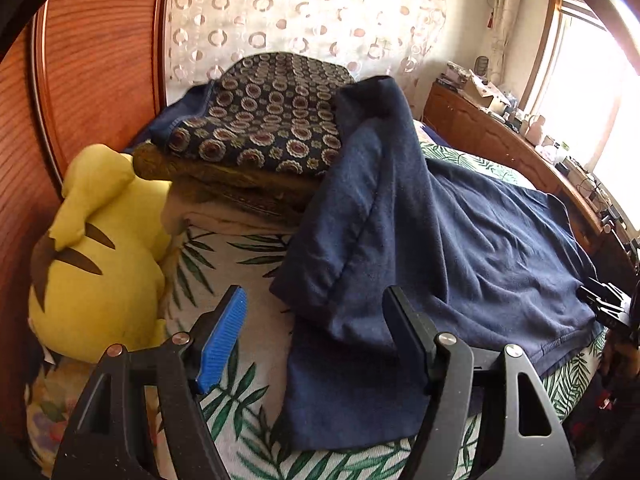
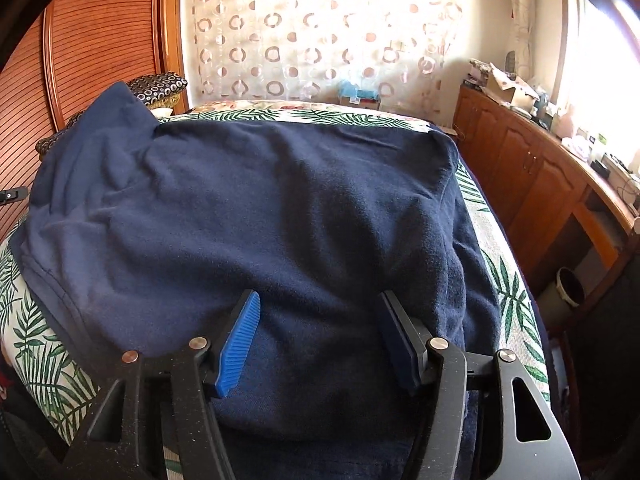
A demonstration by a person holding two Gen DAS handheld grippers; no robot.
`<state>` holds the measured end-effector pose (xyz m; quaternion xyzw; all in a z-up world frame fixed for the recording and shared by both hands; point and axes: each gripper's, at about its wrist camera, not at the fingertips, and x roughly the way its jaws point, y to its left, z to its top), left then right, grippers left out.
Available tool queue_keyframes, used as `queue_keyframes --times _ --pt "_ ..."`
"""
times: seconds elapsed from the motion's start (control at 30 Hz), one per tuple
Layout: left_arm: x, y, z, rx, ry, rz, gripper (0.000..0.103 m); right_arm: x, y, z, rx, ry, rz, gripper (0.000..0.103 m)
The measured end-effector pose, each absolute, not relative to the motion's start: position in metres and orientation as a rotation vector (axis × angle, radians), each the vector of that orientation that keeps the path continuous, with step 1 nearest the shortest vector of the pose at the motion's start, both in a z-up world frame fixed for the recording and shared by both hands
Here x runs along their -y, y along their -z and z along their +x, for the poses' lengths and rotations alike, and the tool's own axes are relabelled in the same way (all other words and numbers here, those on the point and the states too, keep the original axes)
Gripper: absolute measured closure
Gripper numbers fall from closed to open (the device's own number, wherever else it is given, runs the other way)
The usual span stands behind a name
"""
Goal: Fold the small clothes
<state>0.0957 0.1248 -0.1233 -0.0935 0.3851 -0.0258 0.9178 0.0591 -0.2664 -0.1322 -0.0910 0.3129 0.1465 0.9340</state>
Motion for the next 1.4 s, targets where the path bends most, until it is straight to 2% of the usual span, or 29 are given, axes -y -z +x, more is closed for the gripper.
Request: queue_keyframes --times 0.4,0.83,0.87,0.9,0.93,1.0,1.1,1.4 --pt "-0.122 0.140 0.110 -0.861 0.065 -0.247 0.032 0.275 0.133 0.054 -0.632 -0.294 -0.183 0.038" --pt "-0.120 0.141 0.108 -0.847 0.090 -0.279 0.033 0.276 0.132 0.053 -0.630 -0.293 -0.183 0.038" --pt "-0.119 0.141 0.108 -0.848 0.095 -0.276 0.039 0.276 0.132 0.053 -0.630 -0.294 -0.183 0.038" --pt "-0.117 0.141 0.108 -0.848 0.091 -0.262 0.052 0.277 0.131 0.053 -0.631 -0.295 -0.184 0.037" --pt "-0.113 0.141 0.109 -0.850 0.088 -0.236 0.059 0.277 0.131 0.054 -0.631 -0.295 -0.183 0.037" --pt "-0.106 0.141 0.109 -0.856 0.096 -0.185 0.091 0.277 0.131 0.053 -0.630 -0.294 -0.183 0.037" --pt "-0.097 0.133 0.104 -0.828 0.142 -0.175 0.095 0.277 0.131 0.053 -0.630 -0.295 -0.183 0.037" --pt "-0.031 0.056 0.092 -0.644 0.296 -0.096 0.096 0.291 0.119 0.052 -0.630 -0.304 -0.152 0.037"
